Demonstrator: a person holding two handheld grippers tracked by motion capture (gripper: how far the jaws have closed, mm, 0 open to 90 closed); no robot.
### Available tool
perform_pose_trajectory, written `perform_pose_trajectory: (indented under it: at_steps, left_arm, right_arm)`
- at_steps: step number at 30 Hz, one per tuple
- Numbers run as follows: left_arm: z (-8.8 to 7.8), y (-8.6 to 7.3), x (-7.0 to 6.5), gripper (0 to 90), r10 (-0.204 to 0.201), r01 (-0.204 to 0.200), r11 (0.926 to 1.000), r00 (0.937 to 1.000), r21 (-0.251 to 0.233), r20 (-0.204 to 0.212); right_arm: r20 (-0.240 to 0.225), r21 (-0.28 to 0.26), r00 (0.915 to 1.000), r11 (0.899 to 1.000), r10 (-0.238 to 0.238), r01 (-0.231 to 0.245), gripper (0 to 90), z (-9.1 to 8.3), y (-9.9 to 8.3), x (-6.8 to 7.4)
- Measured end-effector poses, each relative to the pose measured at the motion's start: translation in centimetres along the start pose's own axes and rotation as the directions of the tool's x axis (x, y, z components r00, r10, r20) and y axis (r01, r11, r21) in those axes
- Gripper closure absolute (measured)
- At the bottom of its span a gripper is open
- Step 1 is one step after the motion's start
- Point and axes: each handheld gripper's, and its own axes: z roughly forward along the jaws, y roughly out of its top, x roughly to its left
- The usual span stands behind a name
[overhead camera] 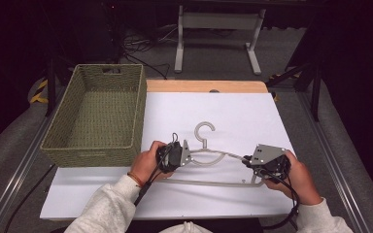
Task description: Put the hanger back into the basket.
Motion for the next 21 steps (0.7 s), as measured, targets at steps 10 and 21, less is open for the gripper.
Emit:
perform_pose_trajectory:
  at_steps: [10,21]
  left_arm:
    - [0.0,-0.2,0.1,77.7,-0.002,0.002,0.9999,0.9995,-0.016,-0.032]
    - [-0.7,-0.3,0.1,81.2,0.014,-0.017,0.9974,0.9992,-0.069,-0.037]
  right_arm:
    - [-0.028,-0.025,0.9992,0.999,0.029,-0.030,82.5,-0.1,0.1,-0.2]
    - [0.084,-0.102,0.9899,0.989,0.115,-0.106,57.1,-1.1,0.5,-0.6]
